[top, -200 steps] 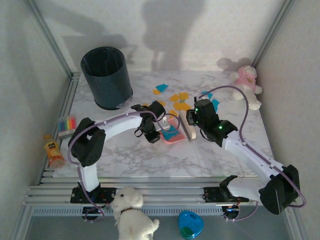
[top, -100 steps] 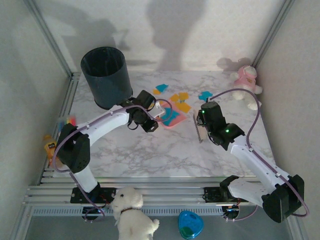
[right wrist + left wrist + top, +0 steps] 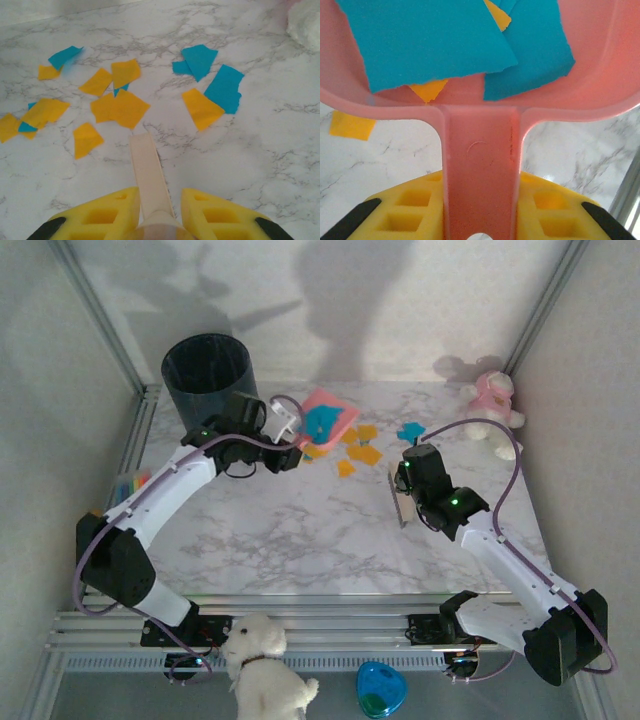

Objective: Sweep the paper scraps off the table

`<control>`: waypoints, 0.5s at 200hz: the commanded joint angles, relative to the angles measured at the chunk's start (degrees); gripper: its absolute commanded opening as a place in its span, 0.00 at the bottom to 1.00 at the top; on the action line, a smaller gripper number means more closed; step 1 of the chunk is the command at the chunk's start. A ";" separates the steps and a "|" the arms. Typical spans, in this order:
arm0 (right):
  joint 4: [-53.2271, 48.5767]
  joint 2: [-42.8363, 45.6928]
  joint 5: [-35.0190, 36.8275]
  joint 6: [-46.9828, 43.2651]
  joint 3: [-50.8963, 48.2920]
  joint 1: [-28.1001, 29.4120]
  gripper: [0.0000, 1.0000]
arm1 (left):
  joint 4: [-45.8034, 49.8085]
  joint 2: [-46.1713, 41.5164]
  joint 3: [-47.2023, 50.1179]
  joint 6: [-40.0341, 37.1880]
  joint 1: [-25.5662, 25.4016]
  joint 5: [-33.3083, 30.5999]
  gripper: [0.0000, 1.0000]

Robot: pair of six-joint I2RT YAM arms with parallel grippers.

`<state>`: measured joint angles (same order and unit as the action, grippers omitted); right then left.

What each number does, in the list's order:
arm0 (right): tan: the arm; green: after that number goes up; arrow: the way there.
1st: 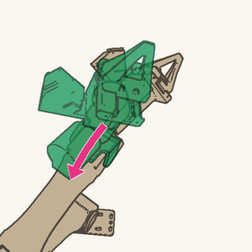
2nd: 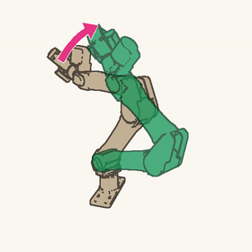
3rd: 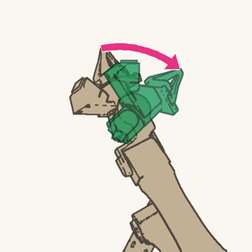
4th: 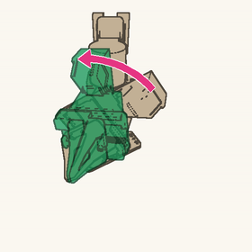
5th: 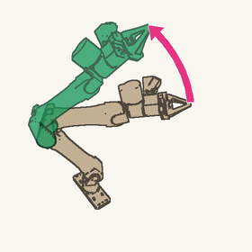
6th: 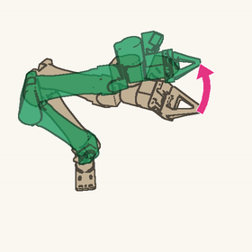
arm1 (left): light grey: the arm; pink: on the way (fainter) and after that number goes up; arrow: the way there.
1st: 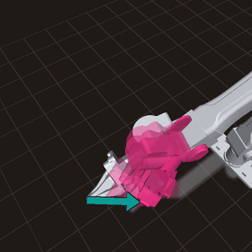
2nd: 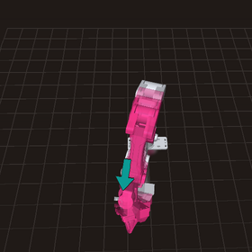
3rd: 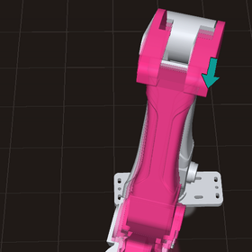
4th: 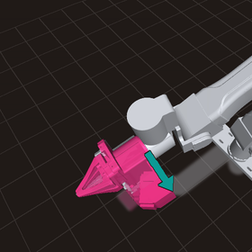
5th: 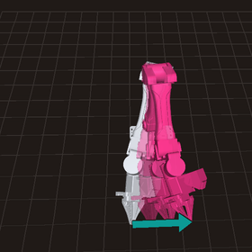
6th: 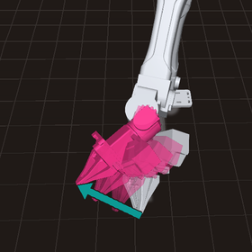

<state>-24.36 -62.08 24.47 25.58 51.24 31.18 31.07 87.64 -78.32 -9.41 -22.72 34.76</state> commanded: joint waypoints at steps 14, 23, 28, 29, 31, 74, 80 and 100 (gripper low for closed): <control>0.31 -0.23 0.32 1.23 0.21 -0.50 0.00 | -4.48 -2.63 -2.07 5.01 3.09 8.75 0.00; 0.28 -0.18 0.23 1.19 0.17 -0.43 0.00 | -5.14 -2.80 -2.18 5.93 3.91 9.79 0.00; 0.19 -0.18 0.23 1.14 0.17 -0.48 0.00 | -5.42 -2.82 -2.18 6.39 4.30 10.70 0.00; 0.19 -0.21 0.23 1.18 0.17 -0.49 0.00 | -5.46 -2.82 -2.22 6.54 4.42 10.86 0.00; 0.15 -0.22 0.23 1.15 0.24 -0.46 0.00 | -5.51 -2.82 -2.26 6.65 4.57 11.12 0.00; -0.08 -0.32 -0.03 1.19 0.30 -0.59 0.00 | -10.05 -3.93 -1.84 10.72 8.12 16.22 0.00; -0.12 -0.38 -0.12 1.22 0.30 -0.57 0.00 | -11.03 -4.25 -1.60 11.77 8.70 16.46 0.00; -0.19 -0.54 -0.29 1.18 0.26 -0.58 0.00 | -13.98 -5.08 -1.00 15.31 10.97 16.57 0.00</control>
<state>-24.77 -62.19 24.01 26.22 51.24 30.98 23.46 85.82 -78.65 0.80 -14.13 47.88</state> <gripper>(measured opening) 0.250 0.266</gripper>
